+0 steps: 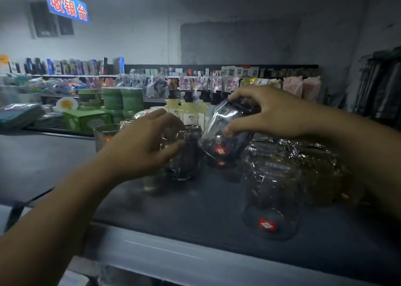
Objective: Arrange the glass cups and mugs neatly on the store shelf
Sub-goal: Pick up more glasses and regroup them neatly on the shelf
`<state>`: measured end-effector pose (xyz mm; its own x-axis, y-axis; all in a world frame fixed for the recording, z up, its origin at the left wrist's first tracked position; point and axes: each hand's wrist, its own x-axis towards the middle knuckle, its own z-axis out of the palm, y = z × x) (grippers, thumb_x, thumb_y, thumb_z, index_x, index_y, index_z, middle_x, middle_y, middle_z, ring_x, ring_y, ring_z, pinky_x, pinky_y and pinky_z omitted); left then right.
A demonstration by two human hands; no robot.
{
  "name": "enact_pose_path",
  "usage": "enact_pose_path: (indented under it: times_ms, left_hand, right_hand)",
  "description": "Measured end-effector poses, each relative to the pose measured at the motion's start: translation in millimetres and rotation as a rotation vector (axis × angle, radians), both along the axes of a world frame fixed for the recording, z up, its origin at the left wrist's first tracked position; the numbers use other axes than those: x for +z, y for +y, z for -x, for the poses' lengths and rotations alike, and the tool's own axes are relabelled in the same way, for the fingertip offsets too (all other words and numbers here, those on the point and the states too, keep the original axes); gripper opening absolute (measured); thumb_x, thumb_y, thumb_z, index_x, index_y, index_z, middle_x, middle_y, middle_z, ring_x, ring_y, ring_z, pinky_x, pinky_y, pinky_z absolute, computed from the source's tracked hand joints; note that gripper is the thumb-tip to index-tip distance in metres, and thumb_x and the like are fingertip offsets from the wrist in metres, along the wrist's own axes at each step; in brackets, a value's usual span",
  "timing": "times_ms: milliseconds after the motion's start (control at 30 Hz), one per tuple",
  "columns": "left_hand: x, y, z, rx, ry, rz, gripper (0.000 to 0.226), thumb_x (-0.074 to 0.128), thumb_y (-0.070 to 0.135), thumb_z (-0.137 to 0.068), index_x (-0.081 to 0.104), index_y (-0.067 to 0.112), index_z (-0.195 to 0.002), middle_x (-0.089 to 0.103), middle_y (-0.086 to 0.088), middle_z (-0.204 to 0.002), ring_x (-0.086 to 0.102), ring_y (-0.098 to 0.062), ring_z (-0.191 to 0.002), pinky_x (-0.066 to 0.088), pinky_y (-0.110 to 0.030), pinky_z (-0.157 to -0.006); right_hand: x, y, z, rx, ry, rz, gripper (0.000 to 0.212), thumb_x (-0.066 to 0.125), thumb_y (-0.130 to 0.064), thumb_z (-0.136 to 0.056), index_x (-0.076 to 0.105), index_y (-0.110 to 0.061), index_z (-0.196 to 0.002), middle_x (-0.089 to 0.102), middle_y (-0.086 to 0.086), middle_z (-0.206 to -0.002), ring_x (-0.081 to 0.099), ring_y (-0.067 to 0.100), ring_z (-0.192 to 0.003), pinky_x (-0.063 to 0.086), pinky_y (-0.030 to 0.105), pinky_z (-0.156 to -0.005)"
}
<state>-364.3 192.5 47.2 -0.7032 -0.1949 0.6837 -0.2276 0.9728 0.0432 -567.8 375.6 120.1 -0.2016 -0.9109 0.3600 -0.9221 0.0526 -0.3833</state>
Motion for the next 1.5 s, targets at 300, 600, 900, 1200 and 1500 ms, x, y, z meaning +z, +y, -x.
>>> enact_pose_path:
  times_ms: [300, 600, 900, 1200, 1500]
  left_hand:
    - [-5, -14, 10, 0.016, -0.224, 0.019, 0.047, 0.038, 0.068, -0.087, 0.059, 0.029, -0.099, 0.064, 0.012, -0.083, 0.064, -0.013, -0.074, 0.056, -0.039, -0.07]
    - [-12, -17, 7, -0.04, -0.227, 0.02, 0.031, 0.04, 0.065, -0.086, 0.046, 0.035, -0.09, 0.059, 0.014, -0.079, 0.062, -0.014, -0.073, 0.055, -0.039, -0.067]
    - [-19, -17, 6, -0.11, -0.17, -0.029, 0.035, 0.042, 0.061, -0.087, 0.054, 0.031, -0.1, 0.057, 0.015, -0.09, 0.062, -0.013, -0.081, 0.054, -0.04, -0.072]
    - [-10, -13, 6, -0.171, -0.11, -0.047, 0.02, 0.058, 0.039, -0.095, 0.059, 0.022, -0.084, 0.053, 0.014, -0.067, 0.053, 0.002, -0.063, 0.038, -0.016, -0.061]
    - [-7, -7, -18, -0.13, 0.016, -0.107, 0.03, 0.059, 0.043, -0.092, 0.072, 0.017, -0.088, 0.064, 0.007, -0.061, 0.062, -0.003, -0.058, 0.046, -0.02, -0.057]
  right_hand:
    - [-9, -35, -9, -0.116, 0.235, -0.308, 0.077, 0.085, -0.058, -0.067, 0.052, -0.027, -0.129, 0.058, -0.007, -0.118, 0.058, 0.01, -0.099, 0.055, 0.037, -0.088]
    - [-19, -46, -9, -0.122, 0.313, -0.36, 0.08, 0.083, -0.059, -0.067, 0.055, -0.027, -0.136, 0.057, -0.009, -0.124, 0.057, 0.014, -0.107, 0.053, 0.035, -0.095]
    - [-27, -39, 0, -0.125, 0.259, -0.281, 0.087, 0.084, -0.062, -0.066, 0.049, -0.03, -0.139, 0.051, -0.013, -0.131, 0.051, 0.002, -0.097, 0.04, 0.015, -0.073]
    - [-25, -34, -9, -0.123, 0.3, -0.294, 0.085, 0.081, -0.062, -0.071, 0.048, -0.029, -0.142, 0.051, -0.01, -0.138, 0.05, 0.01, -0.113, 0.045, 0.027, -0.091]
    - [-22, -20, -47, -0.118, 0.35, -0.107, 0.066, 0.068, -0.062, -0.083, 0.054, -0.028, -0.138, 0.055, -0.008, -0.135, 0.053, 0.013, -0.121, 0.046, 0.034, -0.102]
